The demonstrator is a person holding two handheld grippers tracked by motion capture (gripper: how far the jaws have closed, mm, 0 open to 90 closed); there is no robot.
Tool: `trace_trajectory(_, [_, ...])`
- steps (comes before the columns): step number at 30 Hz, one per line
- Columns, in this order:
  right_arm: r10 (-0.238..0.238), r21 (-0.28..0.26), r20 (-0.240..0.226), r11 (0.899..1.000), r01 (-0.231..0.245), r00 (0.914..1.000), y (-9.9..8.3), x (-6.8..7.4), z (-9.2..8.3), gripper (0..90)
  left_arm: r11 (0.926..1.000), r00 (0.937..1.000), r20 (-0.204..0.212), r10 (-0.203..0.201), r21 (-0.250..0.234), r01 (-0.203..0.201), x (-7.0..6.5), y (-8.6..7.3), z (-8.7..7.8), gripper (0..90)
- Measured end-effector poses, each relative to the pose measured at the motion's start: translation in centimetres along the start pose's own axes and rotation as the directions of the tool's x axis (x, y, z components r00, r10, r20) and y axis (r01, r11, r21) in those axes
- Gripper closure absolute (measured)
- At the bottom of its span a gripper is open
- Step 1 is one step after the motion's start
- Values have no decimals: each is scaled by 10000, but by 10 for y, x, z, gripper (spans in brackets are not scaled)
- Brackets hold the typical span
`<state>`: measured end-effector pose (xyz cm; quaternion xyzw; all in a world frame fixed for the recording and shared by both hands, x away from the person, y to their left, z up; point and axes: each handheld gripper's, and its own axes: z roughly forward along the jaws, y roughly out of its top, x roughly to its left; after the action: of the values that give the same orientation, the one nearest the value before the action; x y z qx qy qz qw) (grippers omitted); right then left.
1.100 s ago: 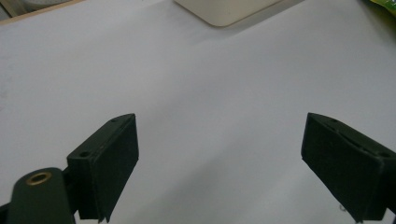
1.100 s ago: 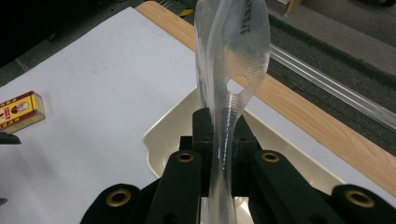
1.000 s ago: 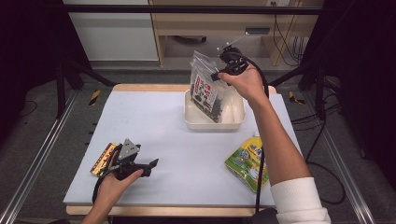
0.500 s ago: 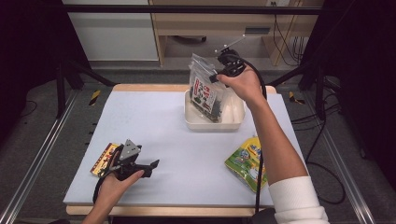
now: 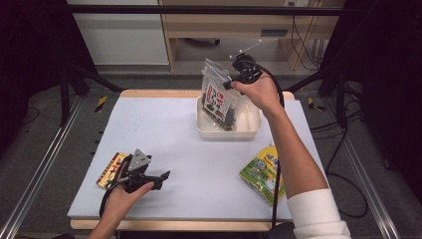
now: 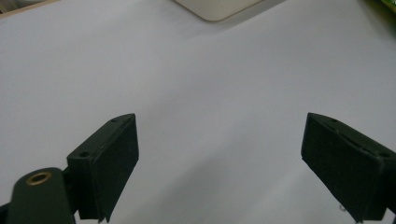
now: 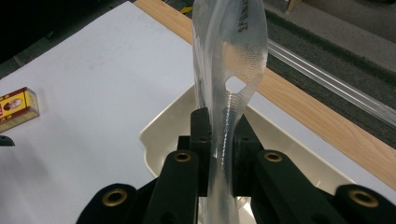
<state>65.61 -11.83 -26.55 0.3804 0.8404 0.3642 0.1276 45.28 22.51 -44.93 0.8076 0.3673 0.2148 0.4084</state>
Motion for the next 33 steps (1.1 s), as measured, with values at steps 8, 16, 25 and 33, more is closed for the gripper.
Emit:
trace_trajectory(8, [166, -280, 198, 9995, -160, 9997, -3, 1, -4, 634, 10000, 10000, -45, -44, -42, 44, 2, 0, -1, 111])
trace_trajectory(16, [-24, -916, -34, 9958, 21, 10000, -5, 11, -26, 450, 10000, 10000, -97, -22, -27, 22, 3, 0, -2, 111])
trace_trajectory(25, [-7, -2126, 334, 9771, 78, 9994, -31, 18, -62, 288, 10000, 9999, -149, -3, -32, 2, 4, 0, -3, 111])
trace_trajectory(33, [-101, -2764, 916, 9604, 352, 9957, -61, 21, -89, 182, 10000, 9998, -186, 3, -8, -3, 4, 0, -3, 111])
